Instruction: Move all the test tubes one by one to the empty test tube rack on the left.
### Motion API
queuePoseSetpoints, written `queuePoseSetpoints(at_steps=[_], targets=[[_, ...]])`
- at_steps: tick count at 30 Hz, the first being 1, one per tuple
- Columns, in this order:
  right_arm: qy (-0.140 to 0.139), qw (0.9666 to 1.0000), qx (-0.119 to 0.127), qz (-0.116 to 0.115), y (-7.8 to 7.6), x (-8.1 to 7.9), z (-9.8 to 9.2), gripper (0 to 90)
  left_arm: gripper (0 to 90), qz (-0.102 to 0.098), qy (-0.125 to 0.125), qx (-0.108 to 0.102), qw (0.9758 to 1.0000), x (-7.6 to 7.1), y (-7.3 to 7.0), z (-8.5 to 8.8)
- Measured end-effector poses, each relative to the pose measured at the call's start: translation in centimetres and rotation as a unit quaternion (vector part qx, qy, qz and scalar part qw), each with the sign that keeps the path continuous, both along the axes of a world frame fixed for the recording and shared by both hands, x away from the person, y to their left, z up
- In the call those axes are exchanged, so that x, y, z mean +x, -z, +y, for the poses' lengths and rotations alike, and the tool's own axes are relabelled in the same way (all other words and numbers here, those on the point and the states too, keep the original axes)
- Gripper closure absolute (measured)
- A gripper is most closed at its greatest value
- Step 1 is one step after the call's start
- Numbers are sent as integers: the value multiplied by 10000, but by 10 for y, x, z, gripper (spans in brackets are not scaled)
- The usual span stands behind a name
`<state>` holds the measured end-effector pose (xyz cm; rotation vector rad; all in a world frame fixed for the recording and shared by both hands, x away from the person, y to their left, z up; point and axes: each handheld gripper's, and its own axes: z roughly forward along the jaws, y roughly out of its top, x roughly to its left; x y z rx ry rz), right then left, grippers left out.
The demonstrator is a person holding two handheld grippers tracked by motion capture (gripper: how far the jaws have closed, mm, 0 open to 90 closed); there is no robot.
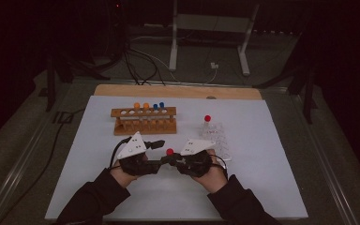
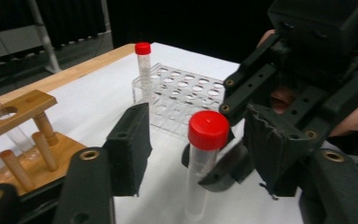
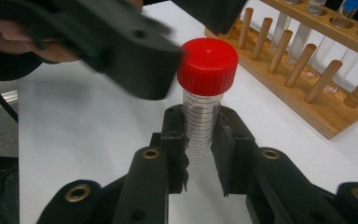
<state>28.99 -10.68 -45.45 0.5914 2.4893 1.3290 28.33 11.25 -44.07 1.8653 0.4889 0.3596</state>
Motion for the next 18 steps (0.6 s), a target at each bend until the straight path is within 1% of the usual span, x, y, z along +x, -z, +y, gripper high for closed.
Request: queuePoseSetpoints(at_steps=[2, 4, 5, 6, 9, 13, 18], targets=[[3, 10000, 4, -7, 0, 0, 0, 751, 505, 17, 24, 2, 10000, 1, 1, -3], [3, 10000, 18, -14, -1, 0, -1, 751, 568, 29, 108, 47, 9999, 2, 1, -6], [11, 10000, 11, -24, -1, 0, -2, 751, 583, -14, 107, 75, 9999, 2, 2, -7], [19, 10000, 21, -20, -1, 0, -2, 751, 631, -9, 147, 82, 9999, 3, 2, -8], [65, 10000, 24, 0, -1, 0, -3, 751, 701, -83, 183, 118, 9997, 3, 1, -11], [87, 9999, 58, -4, -2, 1, -5, 751, 711, -144, 227, 120, 9996, 4, 0, -12], [109, 9999, 78, -4, -3, 1, -7, 750, 717, -153, 315, 123, 9993, 6, -2, -13]])
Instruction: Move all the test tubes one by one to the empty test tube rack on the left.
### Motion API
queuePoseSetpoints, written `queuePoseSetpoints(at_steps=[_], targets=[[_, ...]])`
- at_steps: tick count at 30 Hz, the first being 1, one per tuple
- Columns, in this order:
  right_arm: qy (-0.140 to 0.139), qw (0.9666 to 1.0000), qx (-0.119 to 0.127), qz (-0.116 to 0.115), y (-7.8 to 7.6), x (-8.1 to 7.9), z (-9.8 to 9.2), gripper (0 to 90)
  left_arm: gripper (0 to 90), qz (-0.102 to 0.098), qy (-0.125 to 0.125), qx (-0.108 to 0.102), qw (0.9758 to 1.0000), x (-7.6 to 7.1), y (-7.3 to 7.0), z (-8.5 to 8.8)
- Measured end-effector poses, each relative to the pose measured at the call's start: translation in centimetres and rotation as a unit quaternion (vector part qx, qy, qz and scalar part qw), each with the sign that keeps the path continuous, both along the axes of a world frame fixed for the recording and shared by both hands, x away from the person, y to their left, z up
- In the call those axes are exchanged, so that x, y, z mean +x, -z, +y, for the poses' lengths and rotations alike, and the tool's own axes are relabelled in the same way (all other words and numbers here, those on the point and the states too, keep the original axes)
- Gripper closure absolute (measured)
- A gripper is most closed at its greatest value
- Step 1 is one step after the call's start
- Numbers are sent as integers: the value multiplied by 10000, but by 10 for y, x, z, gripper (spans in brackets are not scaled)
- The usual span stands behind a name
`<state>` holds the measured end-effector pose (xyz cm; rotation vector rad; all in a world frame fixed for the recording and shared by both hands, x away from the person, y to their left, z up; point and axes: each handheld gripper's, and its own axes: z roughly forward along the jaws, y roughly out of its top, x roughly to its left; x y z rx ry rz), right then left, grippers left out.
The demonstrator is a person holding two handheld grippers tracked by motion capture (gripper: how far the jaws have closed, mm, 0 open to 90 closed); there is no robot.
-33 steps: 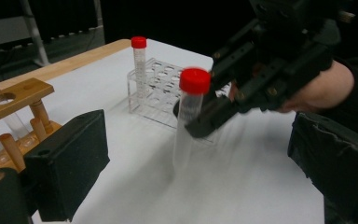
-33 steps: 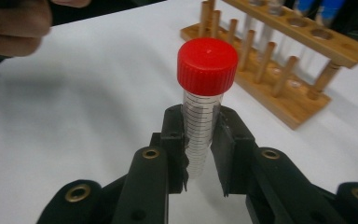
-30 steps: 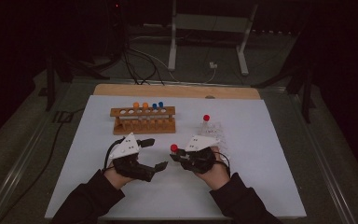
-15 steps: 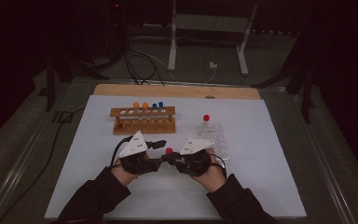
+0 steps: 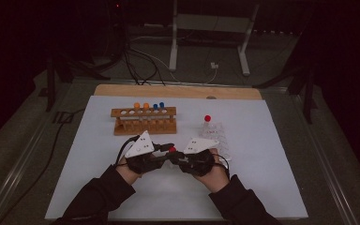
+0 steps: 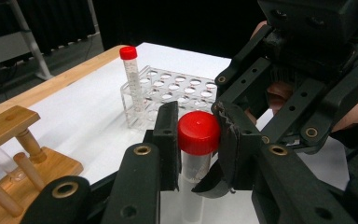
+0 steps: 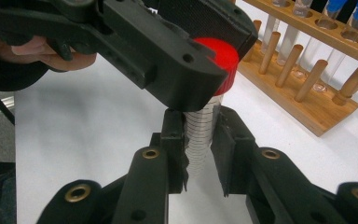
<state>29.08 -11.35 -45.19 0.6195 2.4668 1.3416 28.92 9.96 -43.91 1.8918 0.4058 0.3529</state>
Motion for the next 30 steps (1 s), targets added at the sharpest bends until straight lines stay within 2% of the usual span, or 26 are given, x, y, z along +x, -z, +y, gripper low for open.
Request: queuePoseSetpoints(at_steps=[5, 8, 15, 23, 30], targets=[[81, 9999, 87, 7, -2, -1, -3, 721, 718, 12, 49, -18, 10000, 2, -2, 1], [125, 9998, 165, -26, -4, -2, -6, 622, 718, 50, -48, 20, 10000, 5, -2, 6], [235, 9992, 300, -80, -6, -5, -18, 468, 718, 74, -223, 83, 9997, 9, -9, 21], [458, 9977, 488, -83, -8, -5, -26, 263, 718, -51, -443, 135, 9989, 15, -22, 40], [630, 9963, 587, -27, -10, -5, -28, 92, 718, -102, -740, 159, 9971, 28, -34, 58]])
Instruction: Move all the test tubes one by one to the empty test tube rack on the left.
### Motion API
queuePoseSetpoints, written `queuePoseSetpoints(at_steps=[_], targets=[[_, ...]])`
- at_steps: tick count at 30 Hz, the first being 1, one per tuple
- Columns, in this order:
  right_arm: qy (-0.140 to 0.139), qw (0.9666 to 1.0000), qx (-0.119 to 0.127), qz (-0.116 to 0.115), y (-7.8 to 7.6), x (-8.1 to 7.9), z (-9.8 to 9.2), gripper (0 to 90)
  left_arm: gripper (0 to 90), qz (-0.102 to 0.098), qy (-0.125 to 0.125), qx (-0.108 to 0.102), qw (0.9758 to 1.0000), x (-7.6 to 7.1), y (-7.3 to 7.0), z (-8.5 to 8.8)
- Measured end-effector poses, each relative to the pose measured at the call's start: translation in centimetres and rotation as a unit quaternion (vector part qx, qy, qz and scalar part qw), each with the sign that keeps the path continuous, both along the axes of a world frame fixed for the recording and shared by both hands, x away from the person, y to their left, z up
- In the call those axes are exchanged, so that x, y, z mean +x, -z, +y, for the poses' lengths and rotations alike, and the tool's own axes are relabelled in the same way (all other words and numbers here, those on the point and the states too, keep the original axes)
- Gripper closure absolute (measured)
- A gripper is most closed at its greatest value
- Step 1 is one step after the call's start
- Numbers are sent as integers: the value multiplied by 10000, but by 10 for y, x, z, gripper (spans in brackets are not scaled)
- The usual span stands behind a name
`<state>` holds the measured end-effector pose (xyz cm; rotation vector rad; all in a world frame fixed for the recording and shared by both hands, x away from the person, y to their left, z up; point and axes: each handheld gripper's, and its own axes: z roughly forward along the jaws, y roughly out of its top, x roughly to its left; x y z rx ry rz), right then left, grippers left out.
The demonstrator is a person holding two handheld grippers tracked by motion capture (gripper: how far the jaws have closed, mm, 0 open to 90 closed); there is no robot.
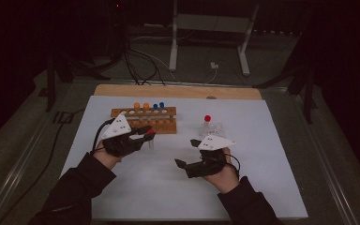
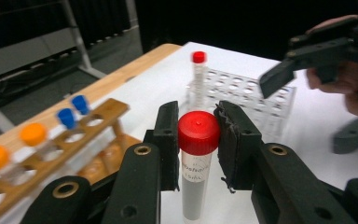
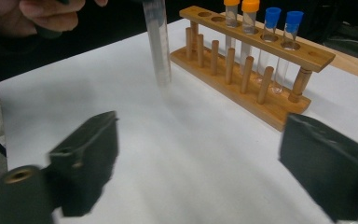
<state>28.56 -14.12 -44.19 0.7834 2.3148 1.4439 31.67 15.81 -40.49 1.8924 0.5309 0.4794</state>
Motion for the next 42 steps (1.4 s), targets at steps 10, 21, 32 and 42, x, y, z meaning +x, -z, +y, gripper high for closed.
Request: queuePoseSetpoints(at_steps=[10, 21, 32, 42], targets=[[-75, 9999, 92, 48, -1, 1, -2, 0, 718, -84, -328, 12, 9994, 13, -18, 16], [-162, 9997, 159, 22, -3, 1, -4, 0, 718, -158, -711, 4, 9973, 35, -31, 30], [-240, 9996, 178, 24, -3, 1, -5, 0, 718, -215, -1110, 20, 9936, 60, -40, 42], [-183, 9995, 248, -17, -5, 3, -9, 0, 718, -224, -1436, -126, 9893, 84, -39, 51]])
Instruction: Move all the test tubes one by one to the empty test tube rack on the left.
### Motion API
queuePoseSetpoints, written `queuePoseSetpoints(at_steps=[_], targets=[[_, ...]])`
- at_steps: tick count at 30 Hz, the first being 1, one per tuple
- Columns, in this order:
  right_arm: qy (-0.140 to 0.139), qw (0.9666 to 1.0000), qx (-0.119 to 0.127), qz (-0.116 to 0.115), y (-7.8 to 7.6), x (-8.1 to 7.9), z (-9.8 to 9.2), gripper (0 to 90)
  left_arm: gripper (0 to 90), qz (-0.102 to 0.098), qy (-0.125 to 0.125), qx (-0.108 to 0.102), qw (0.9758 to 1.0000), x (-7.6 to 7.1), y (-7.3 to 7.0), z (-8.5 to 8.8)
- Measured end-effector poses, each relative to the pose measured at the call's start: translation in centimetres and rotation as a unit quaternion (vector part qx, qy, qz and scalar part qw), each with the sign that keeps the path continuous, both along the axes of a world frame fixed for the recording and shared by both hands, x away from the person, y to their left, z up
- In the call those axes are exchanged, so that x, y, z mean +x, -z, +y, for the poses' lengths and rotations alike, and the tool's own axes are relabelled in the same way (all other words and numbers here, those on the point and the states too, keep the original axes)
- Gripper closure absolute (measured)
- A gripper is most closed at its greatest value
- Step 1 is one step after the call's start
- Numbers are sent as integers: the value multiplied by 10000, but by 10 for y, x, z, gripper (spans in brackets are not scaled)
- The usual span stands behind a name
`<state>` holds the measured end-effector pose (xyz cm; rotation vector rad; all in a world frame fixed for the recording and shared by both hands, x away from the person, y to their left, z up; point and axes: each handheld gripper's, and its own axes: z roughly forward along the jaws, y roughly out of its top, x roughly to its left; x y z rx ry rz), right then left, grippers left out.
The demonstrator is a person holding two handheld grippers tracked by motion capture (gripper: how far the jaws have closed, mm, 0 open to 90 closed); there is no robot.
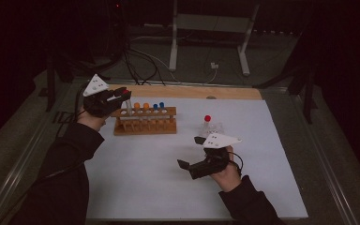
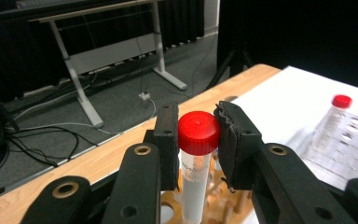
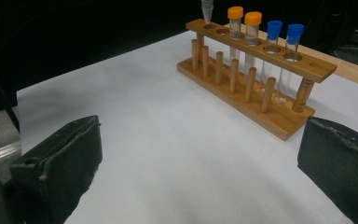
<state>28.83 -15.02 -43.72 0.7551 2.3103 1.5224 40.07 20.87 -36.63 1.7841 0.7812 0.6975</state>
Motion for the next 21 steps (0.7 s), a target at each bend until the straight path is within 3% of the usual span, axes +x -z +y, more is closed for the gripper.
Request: queuePoseSetpoints(at_steps=[6, 11, 21], targets=[[-51, 10000, -32, 4, 0, 0, 1, 0, 718, -36, -143, -126, 9998, 13, 3, 0], [-66, 10000, -38, 1, 0, 0, 0, 0, 718, -35, -254, -115, 9996, 21, 10, 0], [-91, 9999, -45, 6, 1, 0, 0, 0, 718, -4, -436, -191, 9989, 29, 27, 2]])
